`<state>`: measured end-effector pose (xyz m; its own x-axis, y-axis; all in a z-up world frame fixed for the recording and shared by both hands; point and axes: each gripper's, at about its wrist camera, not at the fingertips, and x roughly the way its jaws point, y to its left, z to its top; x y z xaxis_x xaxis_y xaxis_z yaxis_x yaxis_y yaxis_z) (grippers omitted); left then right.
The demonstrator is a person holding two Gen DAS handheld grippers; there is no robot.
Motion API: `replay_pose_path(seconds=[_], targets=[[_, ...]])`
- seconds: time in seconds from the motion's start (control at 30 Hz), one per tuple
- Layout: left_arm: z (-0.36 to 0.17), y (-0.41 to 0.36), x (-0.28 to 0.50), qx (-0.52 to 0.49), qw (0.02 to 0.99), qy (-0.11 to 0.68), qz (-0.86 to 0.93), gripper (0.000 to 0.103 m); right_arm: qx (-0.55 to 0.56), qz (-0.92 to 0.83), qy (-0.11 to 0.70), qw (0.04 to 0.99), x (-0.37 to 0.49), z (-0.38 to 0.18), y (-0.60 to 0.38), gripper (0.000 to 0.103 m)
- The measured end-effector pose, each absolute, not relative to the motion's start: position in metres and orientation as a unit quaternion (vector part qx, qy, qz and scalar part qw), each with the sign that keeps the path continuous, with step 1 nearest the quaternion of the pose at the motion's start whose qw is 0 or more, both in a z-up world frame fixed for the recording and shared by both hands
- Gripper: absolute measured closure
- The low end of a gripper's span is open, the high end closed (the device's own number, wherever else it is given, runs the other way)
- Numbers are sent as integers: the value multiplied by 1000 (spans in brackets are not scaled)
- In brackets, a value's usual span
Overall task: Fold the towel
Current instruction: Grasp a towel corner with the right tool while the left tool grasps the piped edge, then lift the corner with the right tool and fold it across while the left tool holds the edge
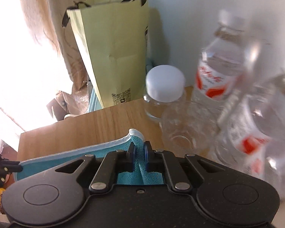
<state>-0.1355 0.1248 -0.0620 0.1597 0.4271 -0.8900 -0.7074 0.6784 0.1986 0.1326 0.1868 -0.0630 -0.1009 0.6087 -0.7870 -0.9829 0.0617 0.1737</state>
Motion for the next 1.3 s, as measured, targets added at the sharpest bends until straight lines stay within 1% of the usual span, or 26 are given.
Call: replay_pose_path(seconds=[0.27, 0.37, 0.5, 0.63, 0.77, 0.93, 1.03, 1.13, 1.17, 1.23, 1.3], targets=[[-53, 98, -131, -130, 769, 501, 375, 100, -231, 627, 360, 651, 141, -49, 120, 94], [-44, 71, -127, -111, 783, 491, 366, 100, -220, 619, 360, 663, 147, -45, 90, 94], [-38, 37, -123, -118, 796, 478, 353, 100, -204, 610, 353, 679, 151, -40, 48, 94], [-39, -3, -117, -106, 805, 476, 337, 100, -198, 604, 349, 689, 155, -38, 5, 94], [-44, -44, -110, -118, 816, 479, 300, 100, -192, 590, 353, 700, 164, -40, -46, 94], [-56, -103, -88, -109, 835, 492, 222, 100, -177, 562, 375, 716, 177, -59, -113, 94], [-72, -132, -70, -105, 834, 512, 177, 100, -176, 546, 395, 717, 181, -78, -145, 93], [-86, -150, -55, -89, 829, 531, 148, 100, -199, 530, 425, 707, 181, -107, -165, 92], [-91, -153, -51, -85, 827, 537, 142, 100, -205, 521, 431, 708, 181, -114, -169, 87], [-96, -155, -46, -80, 825, 542, 139, 100, -217, 497, 447, 711, 182, -131, -177, 85], [-100, -153, -43, -81, 821, 549, 134, 100, -211, 476, 467, 715, 184, -139, -183, 78]])
